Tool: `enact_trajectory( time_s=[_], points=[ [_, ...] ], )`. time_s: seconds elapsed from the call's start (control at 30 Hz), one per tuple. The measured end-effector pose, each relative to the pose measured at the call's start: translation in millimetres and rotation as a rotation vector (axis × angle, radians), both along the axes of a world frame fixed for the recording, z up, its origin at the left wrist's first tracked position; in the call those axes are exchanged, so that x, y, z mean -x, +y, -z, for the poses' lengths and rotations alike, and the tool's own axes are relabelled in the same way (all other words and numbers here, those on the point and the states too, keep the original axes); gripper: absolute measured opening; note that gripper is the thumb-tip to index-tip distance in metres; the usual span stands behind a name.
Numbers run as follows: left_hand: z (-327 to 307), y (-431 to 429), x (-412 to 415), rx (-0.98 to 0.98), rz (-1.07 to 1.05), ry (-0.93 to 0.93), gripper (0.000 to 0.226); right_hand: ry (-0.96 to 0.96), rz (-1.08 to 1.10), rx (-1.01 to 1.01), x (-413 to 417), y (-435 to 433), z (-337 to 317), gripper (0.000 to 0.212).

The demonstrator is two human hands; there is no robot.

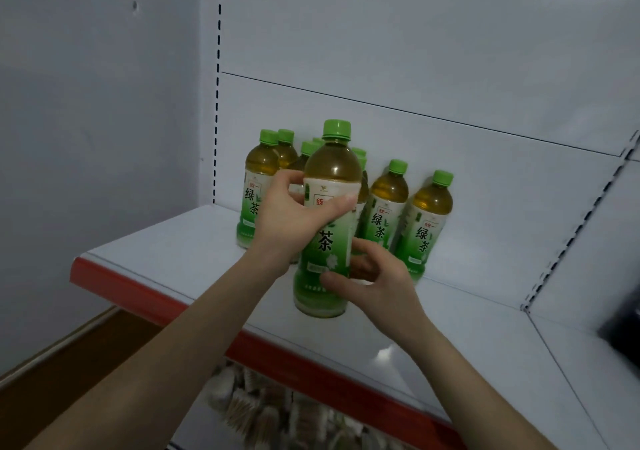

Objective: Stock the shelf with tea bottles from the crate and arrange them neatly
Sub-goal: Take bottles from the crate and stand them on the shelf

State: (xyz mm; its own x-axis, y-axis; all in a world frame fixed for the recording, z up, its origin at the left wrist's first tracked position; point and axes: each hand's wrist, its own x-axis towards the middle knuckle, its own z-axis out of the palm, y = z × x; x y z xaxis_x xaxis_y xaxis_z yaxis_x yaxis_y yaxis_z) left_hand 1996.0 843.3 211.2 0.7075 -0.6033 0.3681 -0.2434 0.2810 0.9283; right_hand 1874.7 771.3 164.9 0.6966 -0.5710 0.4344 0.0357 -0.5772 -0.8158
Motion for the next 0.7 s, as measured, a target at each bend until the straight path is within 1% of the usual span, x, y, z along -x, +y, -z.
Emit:
enact_trajectory(
  time_s=[0.07, 0.1, 0.2, 0.23, 0.3, 0.33, 0.37, 0.47, 0.57, 0.63, 0.7],
  points=[
    [1.9, 4.7, -1.6, 0.051, 0.155, 0.037, 0.034, -0.036, -0.031, -0.098, 9.1, -2.8, -3.4, 0.04],
    [5.9, 7.3, -4.0, 0.065, 0.214, 0.048, 0.028, -0.053, -0.055, -0.146, 13.7, -3.6, -4.4, 0.038],
    [34.0, 13.8, -11.0, -0.008, 0.29, 0.033, 0.026, -0.102, -0.101, -0.244, 24.5, -3.6, -7.9, 0.038],
    [46.2, 15.9, -10.5, -0.042, 0.33, 0.037, 0.032, -0.115, -0.103, -0.259, 27.0, -3.2, -8.9, 0.038],
    [64.9, 20.4, -3.3, -0.089, 0.44, 0.061, 0.059, -0.132, -0.103, -0.273, 30.2, -3.3, -10.4, 0.04],
    [71.5, 20.8, 0.3, -0.104, 0.477, 0.056, 0.067, -0.131, -0.107, -0.277, 31.0, -3.9, -10.4, 0.041],
    [75.8, 20.2, 3.3, -0.099, 0.489, 0.043, 0.068, -0.128, -0.11, -0.283, 31.8, -4.6, -10.4, 0.042],
    [75.6, 18.0, 9.1, -0.028, 0.46, 0.017, 0.056, -0.083, -0.11, -0.276, 35.0, -8.0, -16.2, 0.039],
    [74.5, 12.6, 13.0, -0.005, 0.458, -0.039, 0.048, -0.016, -0.005, -0.135, 36.5, -14.3, -30.2, 0.043],
    [76.3, 4.0, 13.9, -0.033, 0.448, -0.074, 0.05, 0.005, 0.08, -0.073, 35.8, -21.4, -35.2, 0.039],
    [78.4, -6.3, 14.6, -0.1, 0.456, -0.17, 0.052, -0.005, 0.087, -0.098, 34.8, -30.1, -32.8, 0.031]
  ],
)
